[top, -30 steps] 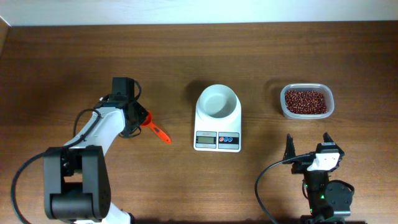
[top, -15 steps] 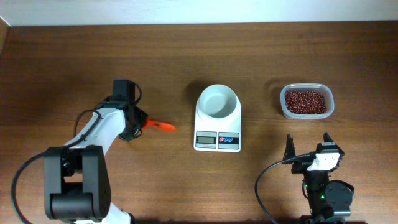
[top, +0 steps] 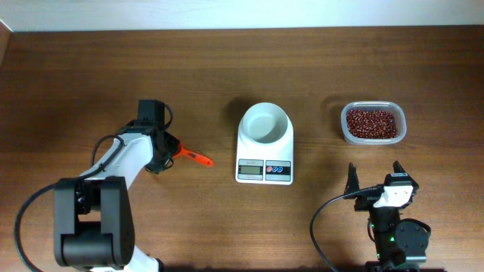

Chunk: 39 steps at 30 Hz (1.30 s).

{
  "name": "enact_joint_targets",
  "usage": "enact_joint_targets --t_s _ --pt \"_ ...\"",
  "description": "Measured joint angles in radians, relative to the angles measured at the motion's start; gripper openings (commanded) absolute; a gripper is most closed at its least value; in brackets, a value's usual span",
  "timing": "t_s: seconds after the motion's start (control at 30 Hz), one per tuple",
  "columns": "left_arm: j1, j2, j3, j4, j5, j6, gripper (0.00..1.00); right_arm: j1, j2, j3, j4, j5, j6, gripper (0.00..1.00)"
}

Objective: Scoop and weigh 50g on scale
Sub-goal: 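Lift the scoop with the left gripper toward the approaching right gripper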

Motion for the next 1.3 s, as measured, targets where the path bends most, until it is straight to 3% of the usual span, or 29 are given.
enact_joint_targets --t_s 0.03,0.3,0.47,0.63,0.93,1.1,1.23,1.3 --pt "0.000 0.000 -0.009 0.006 -0.001 0.003 0.00 0.000 0.000 0.000 0.000 0.000 -0.001 0.99" --pt "0.000 -0.003 -0.017 0.024 -0.003 -0.002 0.00 0.000 0.000 0.000 0.000 0.000 0.000 0.99" --pt "0.008 -0.052 -0.023 -0.074 -0.003 -0.002 0.00 0.000 0.000 0.000 0.000 0.000 0.000 0.99" --pt "0.017 -0.288 -0.027 -0.196 -0.003 0.013 0.00 0.000 0.000 0.000 0.000 0.000 0.000 0.99" --pt "0.017 -0.721 -0.027 -0.351 -0.006 0.171 0.00 0.000 0.000 0.000 0.001 -0.009 0.024 0.99" --pt "0.017 -0.815 -0.027 -0.389 -0.006 0.202 0.00 0.001 0.013 0.000 0.020 -0.171 0.360 0.99" --pt "0.017 -0.821 -0.027 -0.435 0.005 0.211 0.00 0.001 0.021 0.000 0.031 -0.508 0.646 0.99" --pt "0.017 -0.820 -0.027 -0.445 0.030 0.213 0.00 0.000 0.021 0.000 0.029 -0.660 0.703 0.99"
